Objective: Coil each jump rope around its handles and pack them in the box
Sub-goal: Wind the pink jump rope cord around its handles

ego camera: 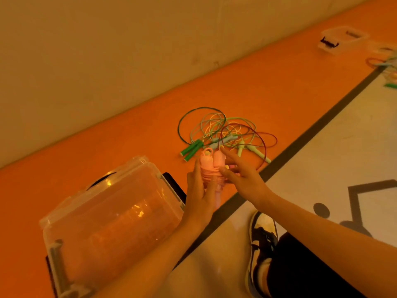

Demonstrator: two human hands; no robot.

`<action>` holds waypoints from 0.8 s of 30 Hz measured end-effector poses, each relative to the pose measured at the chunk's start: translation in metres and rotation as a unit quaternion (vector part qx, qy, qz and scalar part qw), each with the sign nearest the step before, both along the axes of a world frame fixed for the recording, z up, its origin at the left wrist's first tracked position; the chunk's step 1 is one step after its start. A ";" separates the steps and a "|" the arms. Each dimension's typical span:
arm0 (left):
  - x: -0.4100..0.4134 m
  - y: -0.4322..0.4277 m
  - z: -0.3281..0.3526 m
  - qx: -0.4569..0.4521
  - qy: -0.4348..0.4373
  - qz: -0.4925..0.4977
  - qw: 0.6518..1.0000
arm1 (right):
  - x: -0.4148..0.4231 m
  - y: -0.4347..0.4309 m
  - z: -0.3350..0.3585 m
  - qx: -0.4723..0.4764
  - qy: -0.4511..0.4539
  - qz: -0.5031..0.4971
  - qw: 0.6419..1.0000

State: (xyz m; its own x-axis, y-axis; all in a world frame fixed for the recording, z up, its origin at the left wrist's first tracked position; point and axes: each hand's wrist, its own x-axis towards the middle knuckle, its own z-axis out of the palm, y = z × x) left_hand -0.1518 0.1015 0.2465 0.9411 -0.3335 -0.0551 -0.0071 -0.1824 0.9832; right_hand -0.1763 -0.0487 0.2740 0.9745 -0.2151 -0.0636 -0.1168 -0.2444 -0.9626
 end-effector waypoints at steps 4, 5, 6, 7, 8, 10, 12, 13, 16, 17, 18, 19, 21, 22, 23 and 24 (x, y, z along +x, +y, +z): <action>0.006 -0.015 -0.048 0.024 0.040 0.002 0.999 | 0.013 -0.017 -0.050 -0.029 0.061 0.011 0.998; 0.007 -0.019 -0.059 0.026 0.055 0.004 0.998 | 0.016 -0.021 -0.063 -0.035 0.074 0.012 0.997; 0.007 -0.022 -0.071 0.029 0.067 0.007 0.997 | 0.020 -0.024 -0.077 -0.041 0.085 0.014 0.995; 0.008 -0.025 -0.083 0.036 0.075 0.013 0.996 | 0.023 -0.026 -0.090 -0.045 0.096 0.016 0.994; 0.008 -0.028 -0.095 0.046 0.081 0.018 0.995 | 0.026 -0.029 -0.103 -0.047 0.106 0.019 0.993; 0.009 -0.032 -0.121 0.077 0.088 0.024 0.993 | 0.028 -0.034 -0.131 -0.048 0.123 0.024 0.991; 0.009 -0.037 -0.144 0.105 0.094 0.026 0.990 | 0.026 -0.037 -0.158 -0.050 0.139 0.026 0.989; 0.009 -0.038 -0.154 0.113 0.100 0.026 0.988 | 0.024 -0.038 -0.171 -0.047 0.149 0.026 0.987; 0.008 -0.041 -0.182 0.130 0.120 0.019 0.984 | 0.021 -0.040 -0.205 -0.026 0.181 0.021 0.983; 0.008 -0.040 -0.190 0.135 0.129 0.016 0.982 | 0.020 -0.040 -0.215 -0.023 0.189 0.021 0.982; 0.008 -0.040 -0.198 0.141 0.136 0.017 0.981 | 0.020 -0.040 -0.224 -0.021 0.195 0.021 0.980; 0.007 -0.039 -0.206 0.147 0.137 0.021 0.979 | 0.020 -0.040 -0.232 -0.019 0.201 0.020 0.979; 0.006 -0.037 -0.218 0.160 0.135 0.031 0.977 | 0.021 -0.038 -0.246 -0.016 0.214 0.020 0.976; 0.006 -0.036 -0.223 0.163 0.134 0.035 0.977 | 0.021 -0.037 -0.251 -0.016 0.221 0.023 0.975; 0.006 -0.035 -0.228 0.164 0.135 0.038 0.976 | 0.022 -0.036 -0.255 -0.018 0.228 0.028 0.973; 0.006 -0.034 -0.233 0.167 0.137 0.041 0.976 | 0.023 -0.034 -0.260 -0.022 0.233 0.032 0.972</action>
